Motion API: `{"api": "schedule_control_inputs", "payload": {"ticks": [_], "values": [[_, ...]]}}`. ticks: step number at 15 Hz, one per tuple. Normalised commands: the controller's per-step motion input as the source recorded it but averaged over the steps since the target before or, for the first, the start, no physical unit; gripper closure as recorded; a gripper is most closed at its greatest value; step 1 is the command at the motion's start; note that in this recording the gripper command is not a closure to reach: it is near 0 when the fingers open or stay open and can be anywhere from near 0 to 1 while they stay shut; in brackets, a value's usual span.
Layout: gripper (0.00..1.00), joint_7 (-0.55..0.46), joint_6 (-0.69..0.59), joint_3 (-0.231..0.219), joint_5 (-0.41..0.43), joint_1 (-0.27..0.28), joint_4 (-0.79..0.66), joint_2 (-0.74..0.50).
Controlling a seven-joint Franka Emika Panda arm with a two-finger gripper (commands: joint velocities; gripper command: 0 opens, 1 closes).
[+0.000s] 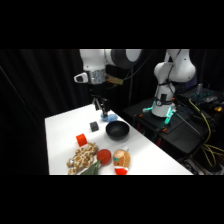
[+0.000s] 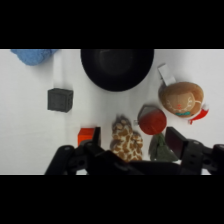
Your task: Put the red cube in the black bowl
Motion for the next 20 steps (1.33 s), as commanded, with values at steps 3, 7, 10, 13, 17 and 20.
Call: {"api": "schedule_control_inputs", "payload": {"ticks": [3, 7, 10, 13, 17, 20], "values": [[0.00, -0.07, -0.06, 0.007, 0.054, -0.049, 0.10, 0.06], [0.00, -0.14, -0.11, -0.049, 0.016, -0.099, 0.39, 0.26], [0.00, -0.15, -0.08, -0.058, -0.044, -0.088, 0.53, 0.35], [0.00, -0.15, 0.01, -0.021, -0.038, -0.055, 0.49, 0.37], [0.00, -0.24, 0.21, 0.034, 0.035, -0.064, 0.35, 0.35], [0.00, -0.26, 0.25, 0.063, 0.068, -0.106, 0.23, 0.29]]}}
